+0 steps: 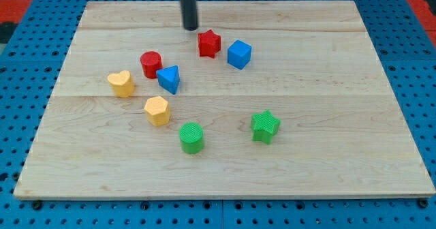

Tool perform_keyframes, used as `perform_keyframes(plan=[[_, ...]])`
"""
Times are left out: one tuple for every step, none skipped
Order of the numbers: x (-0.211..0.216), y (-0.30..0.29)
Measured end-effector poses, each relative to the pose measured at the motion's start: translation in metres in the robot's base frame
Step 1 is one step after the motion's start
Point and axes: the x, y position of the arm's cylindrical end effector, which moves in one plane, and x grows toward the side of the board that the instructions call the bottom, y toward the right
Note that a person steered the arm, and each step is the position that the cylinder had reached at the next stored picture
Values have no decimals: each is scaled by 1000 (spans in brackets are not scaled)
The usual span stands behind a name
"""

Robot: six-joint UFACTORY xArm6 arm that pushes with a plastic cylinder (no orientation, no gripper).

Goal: Move blue cube to the center

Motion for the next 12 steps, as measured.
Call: perform_keyframes(plan=[[21, 15], [49, 18], [74, 18], [67, 23], [34, 54], [63, 92], [97, 91], [106, 91], [93, 112], [79, 110], [79, 85], [84, 57]])
